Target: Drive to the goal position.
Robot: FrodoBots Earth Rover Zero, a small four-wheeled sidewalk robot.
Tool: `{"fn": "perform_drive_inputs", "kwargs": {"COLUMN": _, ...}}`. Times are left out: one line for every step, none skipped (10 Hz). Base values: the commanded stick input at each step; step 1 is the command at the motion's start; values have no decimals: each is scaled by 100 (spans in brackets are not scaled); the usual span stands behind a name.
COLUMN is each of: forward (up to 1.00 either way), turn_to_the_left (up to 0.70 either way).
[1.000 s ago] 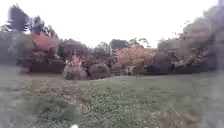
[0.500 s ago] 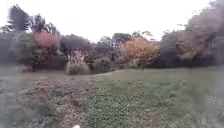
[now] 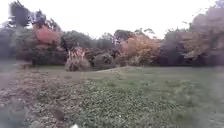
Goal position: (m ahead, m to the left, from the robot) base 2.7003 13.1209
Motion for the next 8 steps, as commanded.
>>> {"fn": "perform_drive_inputs", "kwargs": {"forward": 100, "turn_to_the_left": 3}}
{"fn": "perform_drive_inputs", "kwargs": {"forward": 100, "turn_to_the_left": 3}}
{"fn": "perform_drive_inputs", "kwargs": {"forward": 100, "turn_to_the_left": 3}}
{"fn": "perform_drive_inputs", "kwargs": {"forward": 100, "turn_to_the_left": 3}}
{"fn": "perform_drive_inputs", "kwargs": {"forward": 100, "turn_to_the_left": 2}}
{"fn": "perform_drive_inputs", "kwargs": {"forward": 100, "turn_to_the_left": 2}}
{"fn": "perform_drive_inputs", "kwargs": {"forward": 100, "turn_to_the_left": 3}}
{"fn": "perform_drive_inputs", "kwargs": {"forward": 100, "turn_to_the_left": 3}}
